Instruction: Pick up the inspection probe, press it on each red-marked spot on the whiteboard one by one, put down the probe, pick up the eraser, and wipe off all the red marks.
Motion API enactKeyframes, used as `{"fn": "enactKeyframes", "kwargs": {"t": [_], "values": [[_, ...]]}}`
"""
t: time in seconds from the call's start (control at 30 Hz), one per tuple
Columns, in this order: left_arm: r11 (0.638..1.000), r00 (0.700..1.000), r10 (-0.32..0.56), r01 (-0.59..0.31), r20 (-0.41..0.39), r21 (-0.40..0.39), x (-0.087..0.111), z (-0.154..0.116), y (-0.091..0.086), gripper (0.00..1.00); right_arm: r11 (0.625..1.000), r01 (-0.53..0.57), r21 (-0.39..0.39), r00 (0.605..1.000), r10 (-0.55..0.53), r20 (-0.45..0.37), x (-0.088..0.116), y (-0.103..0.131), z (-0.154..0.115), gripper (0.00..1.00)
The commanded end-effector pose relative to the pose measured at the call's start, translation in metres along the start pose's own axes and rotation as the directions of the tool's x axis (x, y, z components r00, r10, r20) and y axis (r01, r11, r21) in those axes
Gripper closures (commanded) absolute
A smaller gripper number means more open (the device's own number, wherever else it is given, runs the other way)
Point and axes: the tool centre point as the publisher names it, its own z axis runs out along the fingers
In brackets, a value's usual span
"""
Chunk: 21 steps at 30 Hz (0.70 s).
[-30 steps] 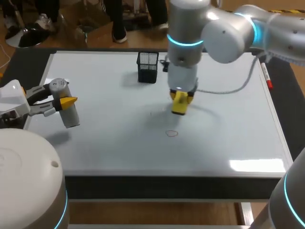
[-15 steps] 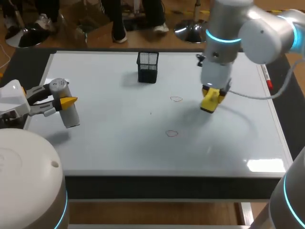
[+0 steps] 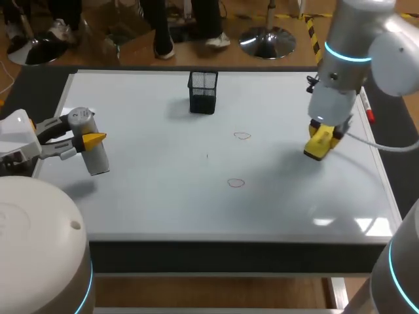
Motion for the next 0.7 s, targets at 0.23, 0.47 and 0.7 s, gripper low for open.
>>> {"fn": "enactKeyframes", "kwargs": {"t": [0.23,0.47,0.7], "values": [[1.000,1.000,0.001,-0.001,0.002,0.000,0.0002,0.0001,-0.0012,1.00,1.000,-0.001,-0.001,0.999,0.001,0.043,0.0132,-0.0002,0.0012,1.00],[1.000,1.000,0.001,-0.001,0.002,0.000,0.0002,0.0001,-0.0012,1.00,1.000,-0.001,-0.001,0.999,0.001,0.043,0.0132,-0.0002,0.0012,1.00],[1.000,1.000,0.001,-0.001,0.002,0.000,0.0002,0.0001,-0.0012,1.00,1.000,-0.001,-0.001,0.999,0.001,0.043,0.0132,-0.0002,0.0012,1.00]]}}
